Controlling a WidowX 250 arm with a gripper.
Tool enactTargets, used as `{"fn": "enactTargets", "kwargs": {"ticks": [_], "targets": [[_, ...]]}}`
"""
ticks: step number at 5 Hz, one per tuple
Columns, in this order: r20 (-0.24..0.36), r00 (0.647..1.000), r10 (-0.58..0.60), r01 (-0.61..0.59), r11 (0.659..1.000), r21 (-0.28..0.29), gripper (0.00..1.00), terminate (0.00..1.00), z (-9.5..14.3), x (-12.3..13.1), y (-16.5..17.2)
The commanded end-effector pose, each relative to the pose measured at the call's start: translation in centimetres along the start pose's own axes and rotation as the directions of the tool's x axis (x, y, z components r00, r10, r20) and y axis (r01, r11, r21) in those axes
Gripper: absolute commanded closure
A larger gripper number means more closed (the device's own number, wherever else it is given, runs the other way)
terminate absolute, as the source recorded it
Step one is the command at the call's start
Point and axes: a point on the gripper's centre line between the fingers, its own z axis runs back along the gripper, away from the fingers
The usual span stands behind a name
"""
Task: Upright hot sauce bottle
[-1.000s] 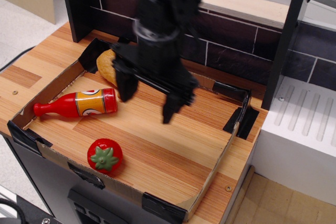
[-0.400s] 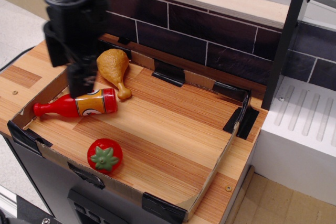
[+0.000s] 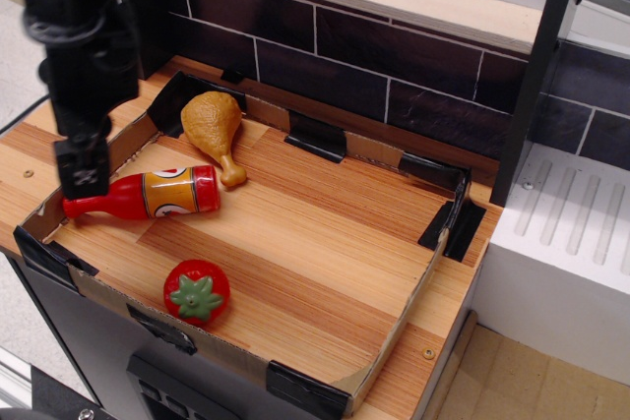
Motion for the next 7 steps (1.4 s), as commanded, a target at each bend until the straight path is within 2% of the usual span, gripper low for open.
{"fn": "enactTargets", "kwargs": {"ticks": [1,4,6,7], "targets": [[-0.031,0.996,-0.086,0.086,0.996,0.023,0.00,0.00,-2.5,0.1,1.0],[-0.043,0.997,-0.069,0.069,0.998,0.005,0.00,0.00,-5.3,1.4,1.5],[-0.013,0.998,-0.065,0.065,0.998,0.016,0.00,0.00,-6.3,1.2,1.9],[-0.009,0.998,-0.066,0.067,0.997,0.029,1.00,0.00,-6.4,0.9,1.9]]}}
